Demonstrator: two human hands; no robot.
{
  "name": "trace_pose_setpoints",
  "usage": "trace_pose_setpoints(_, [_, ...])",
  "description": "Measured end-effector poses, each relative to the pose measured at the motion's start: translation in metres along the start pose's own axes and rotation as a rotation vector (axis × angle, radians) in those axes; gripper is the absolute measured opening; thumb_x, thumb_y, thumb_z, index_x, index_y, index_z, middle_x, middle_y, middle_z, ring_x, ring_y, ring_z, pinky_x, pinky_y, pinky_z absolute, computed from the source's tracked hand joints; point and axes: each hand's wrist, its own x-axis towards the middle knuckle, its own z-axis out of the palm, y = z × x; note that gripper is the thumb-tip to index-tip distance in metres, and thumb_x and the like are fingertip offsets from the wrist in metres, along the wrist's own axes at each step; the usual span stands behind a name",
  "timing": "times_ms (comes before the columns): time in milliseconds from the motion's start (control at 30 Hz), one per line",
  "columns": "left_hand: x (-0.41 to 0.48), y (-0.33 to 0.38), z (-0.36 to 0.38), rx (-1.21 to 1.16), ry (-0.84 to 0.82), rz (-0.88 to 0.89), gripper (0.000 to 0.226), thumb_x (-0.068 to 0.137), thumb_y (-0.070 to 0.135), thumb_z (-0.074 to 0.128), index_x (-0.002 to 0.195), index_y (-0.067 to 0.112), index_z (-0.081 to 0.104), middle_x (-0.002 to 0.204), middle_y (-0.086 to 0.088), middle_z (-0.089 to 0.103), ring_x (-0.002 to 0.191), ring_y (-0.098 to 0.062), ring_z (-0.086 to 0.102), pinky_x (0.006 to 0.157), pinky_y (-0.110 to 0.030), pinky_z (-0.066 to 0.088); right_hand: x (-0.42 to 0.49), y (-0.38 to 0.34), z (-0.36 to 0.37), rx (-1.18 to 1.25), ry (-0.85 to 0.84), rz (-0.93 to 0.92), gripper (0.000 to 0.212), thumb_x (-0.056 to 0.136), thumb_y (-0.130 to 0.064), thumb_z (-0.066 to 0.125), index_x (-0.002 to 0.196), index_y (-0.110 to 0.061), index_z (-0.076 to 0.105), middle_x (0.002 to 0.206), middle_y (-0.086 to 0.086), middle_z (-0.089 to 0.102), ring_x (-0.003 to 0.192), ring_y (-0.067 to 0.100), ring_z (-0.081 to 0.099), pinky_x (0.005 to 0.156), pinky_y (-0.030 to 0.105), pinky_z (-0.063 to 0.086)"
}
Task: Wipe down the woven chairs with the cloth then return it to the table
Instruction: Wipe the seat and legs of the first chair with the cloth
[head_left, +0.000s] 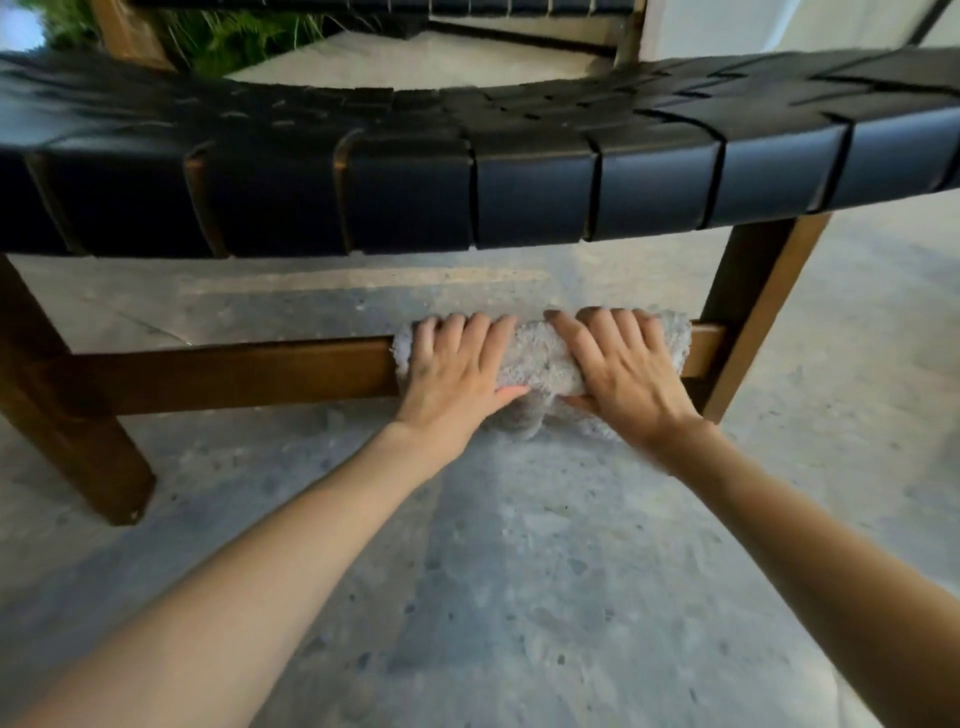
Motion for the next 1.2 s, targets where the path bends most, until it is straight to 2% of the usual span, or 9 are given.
trace_pose_setpoints(133, [0.039,0.054,-0.008,-0.294,-0.144,0.081,0.063,0.095,0.043,0.047,0.147,0.016,0.024,0.132,-0.006,0.044,0.116,-0.027,0.041,0.099,-0.038,0.026,-0.029,0.053,-0.008,-0.009,-0.124,0.077,0.07,0.09,-0.042,0.055,0.146,-0.007,0.033,0.122,0.02,0.052,0.107,0.038,0.051,0.102,0.046,0.032])
trace_pose_setpoints(300, [0.06,0.076,-0.01,-0.492,-0.108,0.027,0.05,0.101,0.028,0.038,0.148,0.022,0.024,0.139,-0.003,0.043,0.124,-0.024,0.038,0.101,-0.036,0.024,-0.044,0.067,-0.029,0.179,-0.133,0.083,0.071,0.086,-0.008,0.064,0.149,-0.013,0.032,0.148,0.011,0.042,0.134,0.03,0.04,0.112,0.027,0.015])
trace_pose_setpoints(367, [0.063,0.077,-0.018,-0.611,-0.065,0.015,0.049,0.099,0.019,0.044,0.146,0.023,0.032,0.134,-0.002,0.048,0.121,-0.023,0.042,0.101,-0.035,0.03,-0.052,0.072,-0.039,0.299,-0.093,0.103,0.06,0.083,-0.002,0.067,0.14,-0.01,0.048,0.14,0.009,0.052,0.126,0.03,0.05,0.108,0.029,0.031])
trace_pose_setpoints(467, [0.067,0.078,-0.036,-0.818,0.018,0.045,0.041,0.091,0.007,0.056,0.13,0.018,0.056,0.119,-0.006,0.057,0.112,-0.023,0.049,0.092,-0.03,0.039,-0.072,0.084,-0.054,0.413,-0.038,0.235,0.041,0.083,-0.007,0.065,0.124,-0.011,0.06,0.105,0.012,0.069,0.088,0.036,0.065,0.07,0.044,0.055])
trace_pose_setpoints(700, [0.088,0.099,-0.056,-1.09,-0.168,0.038,0.022,0.085,0.031,0.068,0.096,0.022,0.052,0.106,0.001,0.066,0.099,-0.014,0.062,0.075,-0.024,0.044,-0.128,0.134,-0.068,0.643,0.042,0.583,0.027,0.072,-0.024,0.082,0.091,-0.018,0.063,0.071,-0.023,0.058,0.063,-0.015,0.056,0.058,0.01,0.041])
trace_pose_setpoints(767, [0.093,0.107,-0.055,-1.083,-0.139,0.005,0.016,0.086,0.029,0.068,0.095,0.022,0.057,0.103,0.003,0.066,0.099,-0.014,0.06,0.077,-0.024,0.041,-0.132,0.141,-0.067,0.658,0.04,0.636,0.019,0.075,-0.027,0.079,0.09,-0.022,0.068,0.072,-0.017,0.062,0.064,-0.008,0.056,0.06,0.008,0.039])
trace_pose_setpoints(967, [0.105,0.134,-0.048,-0.787,0.091,-0.268,0.017,0.085,0.036,0.066,0.097,0.023,0.067,0.107,-0.005,0.053,0.104,-0.025,0.041,0.078,-0.025,0.017,-0.116,0.14,-0.05,0.385,0.058,0.862,0.02,0.087,-0.022,0.066,0.105,-0.021,0.073,0.092,0.004,0.044,0.095,0.024,0.039,0.076,0.025,0.021])
trace_pose_setpoints(1100, [0.108,0.144,-0.052,-0.914,0.125,-0.326,0.006,0.092,0.026,0.059,0.095,0.02,0.062,0.088,-0.001,0.067,0.085,-0.019,0.059,0.071,-0.027,0.041,-0.094,0.126,-0.048,0.566,0.157,0.992,0.019,0.088,-0.015,0.058,0.103,-0.02,0.069,0.085,0.006,0.071,0.078,0.024,0.064,0.073,0.04,0.053])
trace_pose_setpoints(1200, [0.11,0.146,-0.052,-1.017,0.131,-0.426,0.001,0.094,0.021,0.055,0.094,0.02,0.055,0.077,0.007,0.057,0.076,-0.015,0.058,0.058,-0.02,0.038,-0.075,0.118,-0.043,0.881,0.222,1.021,0.015,0.093,-0.016,0.057,0.104,-0.02,0.065,0.086,-0.005,0.066,0.077,0.009,0.066,0.075,0.038,0.058])
